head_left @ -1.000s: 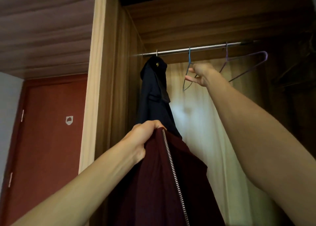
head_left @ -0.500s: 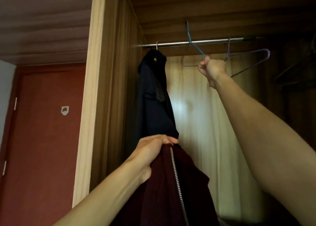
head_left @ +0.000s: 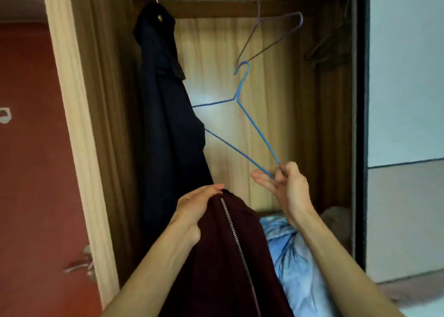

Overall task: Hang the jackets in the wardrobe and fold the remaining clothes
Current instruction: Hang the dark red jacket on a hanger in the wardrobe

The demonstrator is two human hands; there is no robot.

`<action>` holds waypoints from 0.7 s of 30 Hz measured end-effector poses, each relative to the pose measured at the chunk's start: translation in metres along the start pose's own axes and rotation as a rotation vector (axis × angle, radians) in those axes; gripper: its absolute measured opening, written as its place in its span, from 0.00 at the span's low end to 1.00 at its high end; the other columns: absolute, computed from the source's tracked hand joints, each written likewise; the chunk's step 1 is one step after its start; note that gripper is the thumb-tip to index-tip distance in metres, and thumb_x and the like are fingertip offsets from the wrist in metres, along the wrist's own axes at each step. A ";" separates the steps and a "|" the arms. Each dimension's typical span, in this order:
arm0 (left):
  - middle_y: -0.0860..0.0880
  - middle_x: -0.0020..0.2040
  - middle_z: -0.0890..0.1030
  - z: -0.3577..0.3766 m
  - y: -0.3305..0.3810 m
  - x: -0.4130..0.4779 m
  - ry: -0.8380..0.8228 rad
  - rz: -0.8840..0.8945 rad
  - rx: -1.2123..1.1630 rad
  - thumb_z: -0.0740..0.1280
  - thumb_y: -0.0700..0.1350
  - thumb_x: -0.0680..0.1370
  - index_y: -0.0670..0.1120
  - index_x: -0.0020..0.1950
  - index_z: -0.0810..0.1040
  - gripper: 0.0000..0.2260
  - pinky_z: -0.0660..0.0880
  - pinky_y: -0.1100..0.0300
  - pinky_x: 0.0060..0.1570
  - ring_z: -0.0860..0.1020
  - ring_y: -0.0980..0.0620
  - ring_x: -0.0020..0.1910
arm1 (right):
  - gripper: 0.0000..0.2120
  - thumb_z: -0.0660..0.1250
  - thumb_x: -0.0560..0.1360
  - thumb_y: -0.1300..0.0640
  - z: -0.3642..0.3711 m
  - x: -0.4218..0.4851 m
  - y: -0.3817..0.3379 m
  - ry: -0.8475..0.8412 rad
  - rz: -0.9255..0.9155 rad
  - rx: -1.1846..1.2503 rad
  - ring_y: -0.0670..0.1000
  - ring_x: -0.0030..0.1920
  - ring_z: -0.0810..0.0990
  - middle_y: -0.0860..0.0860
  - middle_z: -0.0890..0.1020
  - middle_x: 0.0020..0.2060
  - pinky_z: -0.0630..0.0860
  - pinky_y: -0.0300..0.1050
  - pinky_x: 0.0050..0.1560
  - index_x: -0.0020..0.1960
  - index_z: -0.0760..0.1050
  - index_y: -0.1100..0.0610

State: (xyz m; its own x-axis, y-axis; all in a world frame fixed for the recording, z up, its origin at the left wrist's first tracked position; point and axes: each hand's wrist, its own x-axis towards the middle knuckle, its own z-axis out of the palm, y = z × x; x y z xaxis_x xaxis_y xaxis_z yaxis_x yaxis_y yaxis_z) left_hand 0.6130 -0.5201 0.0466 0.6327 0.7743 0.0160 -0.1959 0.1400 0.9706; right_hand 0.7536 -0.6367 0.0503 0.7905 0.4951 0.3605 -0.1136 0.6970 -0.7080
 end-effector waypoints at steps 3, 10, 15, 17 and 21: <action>0.46 0.42 0.86 -0.005 -0.046 -0.007 -0.064 -0.090 0.013 0.69 0.35 0.76 0.45 0.53 0.86 0.10 0.81 0.63 0.36 0.83 0.52 0.35 | 0.20 0.57 0.82 0.60 -0.041 -0.059 0.018 0.103 0.050 -0.112 0.60 0.36 0.86 0.69 0.83 0.36 0.84 0.43 0.38 0.31 0.66 0.61; 0.40 0.52 0.82 -0.013 -0.153 -0.035 -0.204 -0.351 0.005 0.65 0.64 0.74 0.44 0.54 0.81 0.24 0.80 0.58 0.43 0.82 0.48 0.41 | 0.27 0.58 0.82 0.52 -0.111 -0.201 0.043 0.190 0.213 -0.239 0.55 0.31 0.84 0.65 0.83 0.32 0.82 0.41 0.37 0.34 0.80 0.69; 0.46 0.54 0.84 0.010 -0.251 -0.095 -0.306 -0.396 0.265 0.68 0.73 0.68 0.51 0.43 0.87 0.26 0.76 0.55 0.60 0.81 0.51 0.53 | 0.25 0.66 0.78 0.48 -0.162 -0.293 0.049 0.273 0.312 -0.318 0.61 0.36 0.84 0.71 0.82 0.37 0.81 0.44 0.39 0.37 0.83 0.70; 0.48 0.55 0.84 0.016 -0.280 -0.124 -0.263 -0.366 0.245 0.72 0.57 0.75 0.50 0.42 0.86 0.11 0.72 0.56 0.58 0.78 0.50 0.58 | 0.27 0.63 0.80 0.50 -0.189 -0.325 0.049 0.322 0.396 -0.320 0.63 0.38 0.84 0.73 0.82 0.39 0.83 0.46 0.41 0.44 0.79 0.77; 0.47 0.47 0.85 0.019 -0.308 -0.154 -0.270 -0.393 0.258 0.72 0.50 0.76 0.47 0.43 0.85 0.08 0.74 0.55 0.56 0.80 0.49 0.53 | 0.29 0.54 0.84 0.54 -0.235 -0.364 0.050 0.334 0.537 -0.258 0.60 0.42 0.84 0.70 0.82 0.44 0.82 0.48 0.47 0.38 0.79 0.74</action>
State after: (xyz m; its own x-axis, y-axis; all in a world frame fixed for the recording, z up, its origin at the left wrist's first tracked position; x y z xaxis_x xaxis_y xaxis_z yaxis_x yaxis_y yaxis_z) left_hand 0.5901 -0.6943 -0.2497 0.7981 0.5029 -0.3319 0.2629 0.2050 0.9428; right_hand 0.6020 -0.9044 -0.2588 0.8130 0.5218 -0.2584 -0.4273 0.2332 -0.8735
